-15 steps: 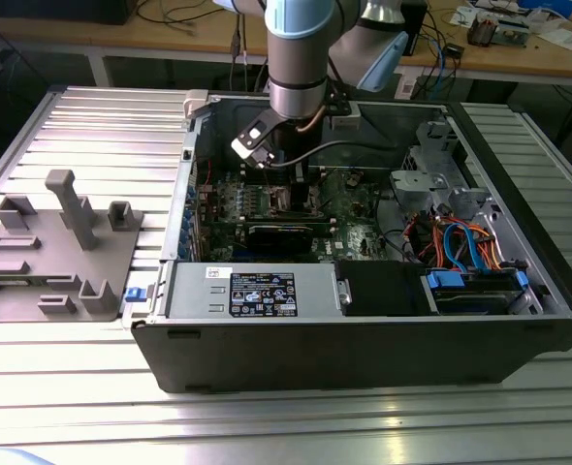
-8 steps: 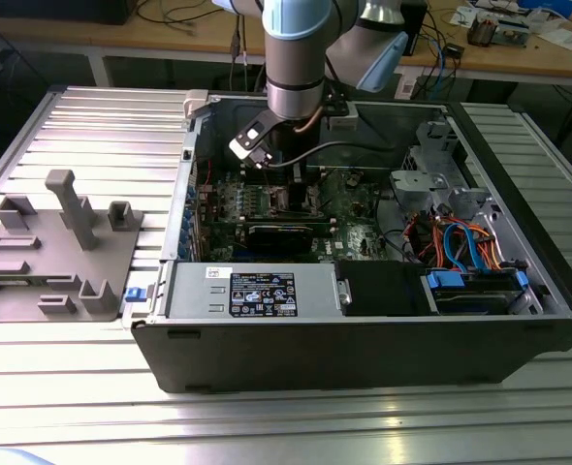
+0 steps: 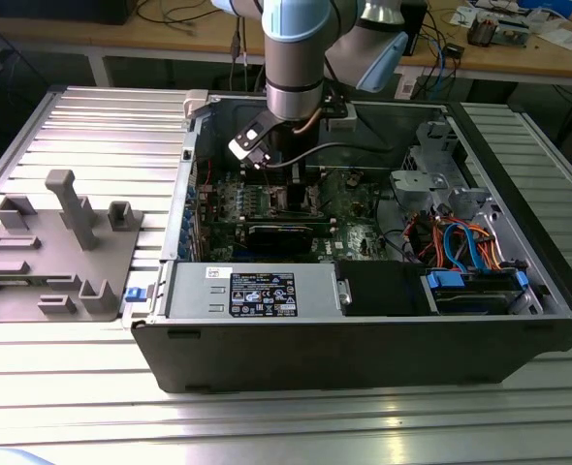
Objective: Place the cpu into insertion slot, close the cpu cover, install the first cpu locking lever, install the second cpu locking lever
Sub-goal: 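Place the cpu into insertion slot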
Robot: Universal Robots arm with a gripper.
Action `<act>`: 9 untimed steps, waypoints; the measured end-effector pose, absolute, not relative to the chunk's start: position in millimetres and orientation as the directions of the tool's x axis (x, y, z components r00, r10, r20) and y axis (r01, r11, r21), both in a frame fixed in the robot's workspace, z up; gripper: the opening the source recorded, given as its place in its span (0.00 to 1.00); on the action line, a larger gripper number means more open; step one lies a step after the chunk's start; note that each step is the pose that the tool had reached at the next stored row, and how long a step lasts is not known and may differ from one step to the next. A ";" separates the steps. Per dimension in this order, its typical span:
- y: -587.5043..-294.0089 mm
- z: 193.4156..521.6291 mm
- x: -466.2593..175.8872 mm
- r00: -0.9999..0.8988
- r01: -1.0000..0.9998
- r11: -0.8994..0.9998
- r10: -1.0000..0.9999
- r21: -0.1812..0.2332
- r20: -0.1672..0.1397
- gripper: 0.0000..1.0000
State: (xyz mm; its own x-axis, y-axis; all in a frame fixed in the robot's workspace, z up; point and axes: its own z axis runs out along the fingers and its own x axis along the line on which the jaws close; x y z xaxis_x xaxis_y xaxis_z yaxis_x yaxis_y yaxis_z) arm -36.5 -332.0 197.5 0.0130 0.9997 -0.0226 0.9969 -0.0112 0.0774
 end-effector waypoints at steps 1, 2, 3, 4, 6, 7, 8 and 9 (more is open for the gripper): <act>-332.0 197.2 -36.6 0.013 0.997 -0.011 1.000 0.077 -0.023 0.54; -332.0 197.0 -36.6 0.013 0.997 -0.011 1.000 0.077 -0.023 0.54; -332.0 196.8 -36.6 0.013 0.997 -0.011 1.000 0.077 -0.023 0.54; -332.0 196.7 -36.6 0.013 0.997 -0.011 1.000 0.077 -0.023 0.54; -332.0 196.6 -36.5 0.013 0.997 -0.011 1.000 0.077 -0.022 0.54; -331.9 196.5 -36.5 0.013 0.997 -0.011 1.000 0.078 -0.022 0.54; -331.8 196.3 -36.4 0.013 0.997 -0.011 1.000 0.078 -0.022 0.55; -331.8 196.2 -36.4 0.013 0.997 -0.011 1.000 0.078 -0.021 0.55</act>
